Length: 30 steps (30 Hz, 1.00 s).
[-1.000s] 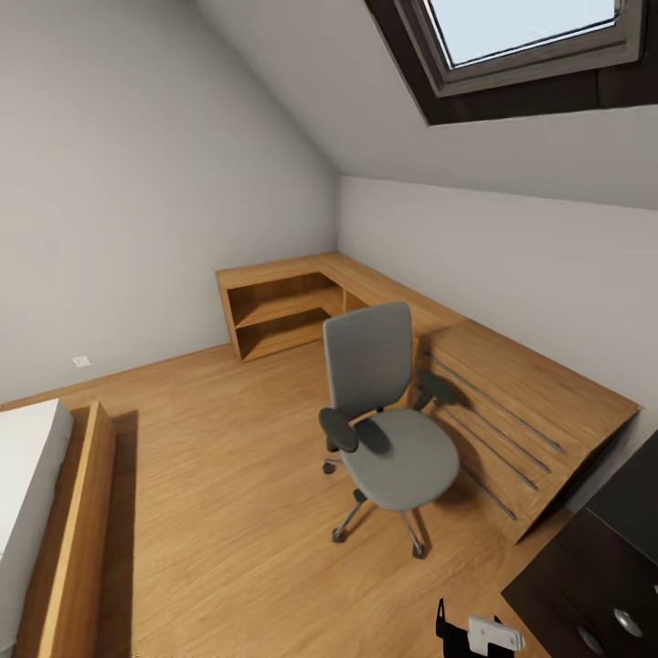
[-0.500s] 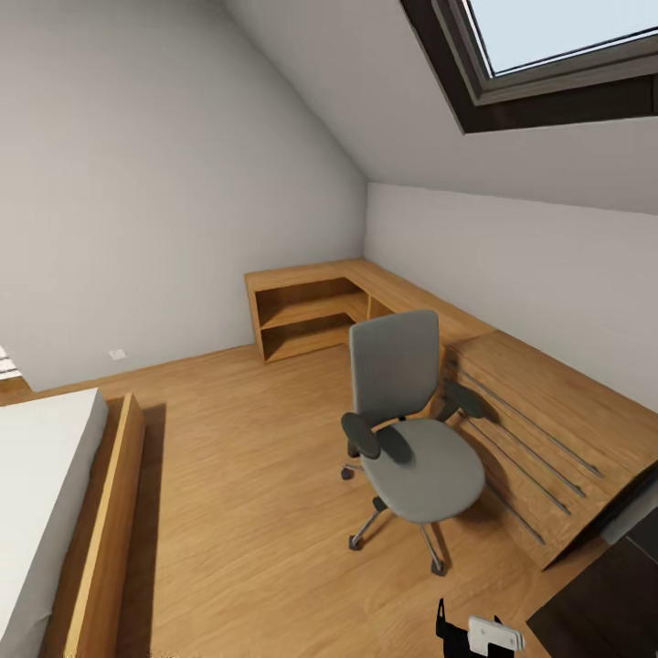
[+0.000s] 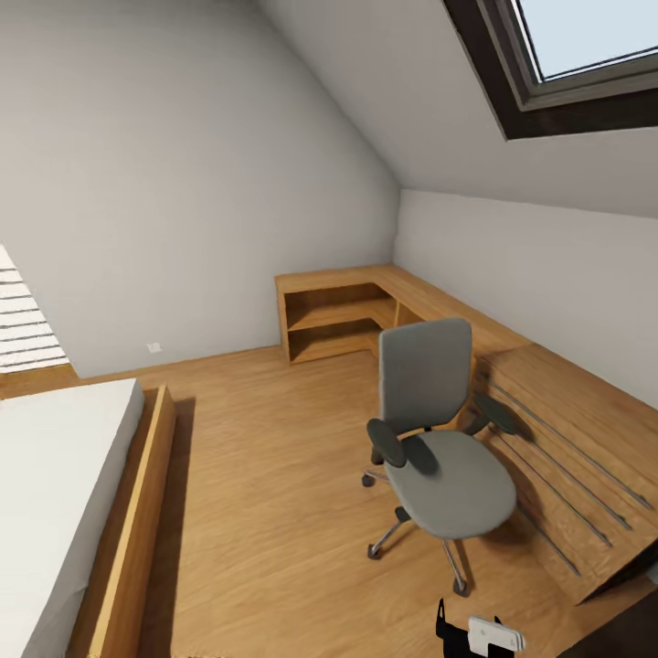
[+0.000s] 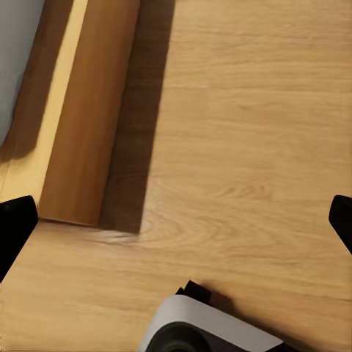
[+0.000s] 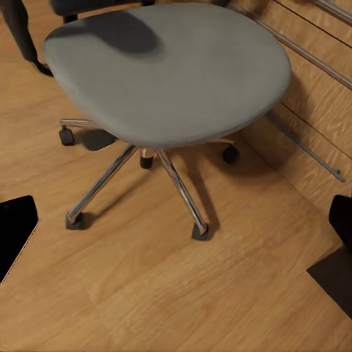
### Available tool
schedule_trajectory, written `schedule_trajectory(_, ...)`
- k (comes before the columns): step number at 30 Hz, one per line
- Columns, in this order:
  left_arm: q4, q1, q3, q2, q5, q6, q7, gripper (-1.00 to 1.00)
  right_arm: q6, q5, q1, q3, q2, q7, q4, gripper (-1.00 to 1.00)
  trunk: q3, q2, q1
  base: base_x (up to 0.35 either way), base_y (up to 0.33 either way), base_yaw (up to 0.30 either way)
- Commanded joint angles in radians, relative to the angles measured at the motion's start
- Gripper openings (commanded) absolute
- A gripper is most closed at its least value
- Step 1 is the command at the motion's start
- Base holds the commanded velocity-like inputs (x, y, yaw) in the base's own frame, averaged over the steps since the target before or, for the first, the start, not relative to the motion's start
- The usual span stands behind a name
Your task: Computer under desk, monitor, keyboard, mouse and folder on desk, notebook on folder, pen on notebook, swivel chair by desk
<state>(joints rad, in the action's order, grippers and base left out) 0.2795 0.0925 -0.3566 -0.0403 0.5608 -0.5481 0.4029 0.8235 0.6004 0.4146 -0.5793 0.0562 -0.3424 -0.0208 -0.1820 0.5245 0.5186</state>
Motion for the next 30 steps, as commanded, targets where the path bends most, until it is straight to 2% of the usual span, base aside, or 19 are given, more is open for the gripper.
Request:
schedule_trajectory(1,0.000,0.001,-0.009,0.000,0.004,-0.003,0.008,1.00,0.002,0.000,0.000,-0.009,0.001,-0.007,-0.002,1.00,-0.001,0.002,0.000,0.000,0.000,0.259)
schedule_trajectory(10,0.000,0.001,-0.010,0.000,0.003,-0.004,0.008,1.00,0.002,-0.001,-0.003,-0.010,0.001,-0.007,-0.002,1.00,0.001,0.002,0.000,0.000,0.000,0.274)
schedule_trajectory(18,0.000,0.001,-0.047,0.000,0.004,-0.004,0.008,1.00,0.001,-0.034,-0.004,-0.010,0.002,-0.007,-0.002,1.00,0.001,0.002,0.000,0.000,0.000,0.282)
schedule_trajectory(26,0.000,0.001,-0.059,-0.001,0.002,-0.004,0.008,1.00,-0.001,-0.043,-0.004,-0.011,0.002,-0.006,-0.002,1.00,0.001,0.002,0.000,0.000,0.000,0.284)
schedule_trajectory(30,0.000,0.001,-0.108,-0.001,0.003,-0.003,0.009,1.00,-0.003,-0.044,-0.004,-0.011,0.003,-0.006,-0.002,1.00,0.001,0.002,0.000,0.000,0.000,0.284)
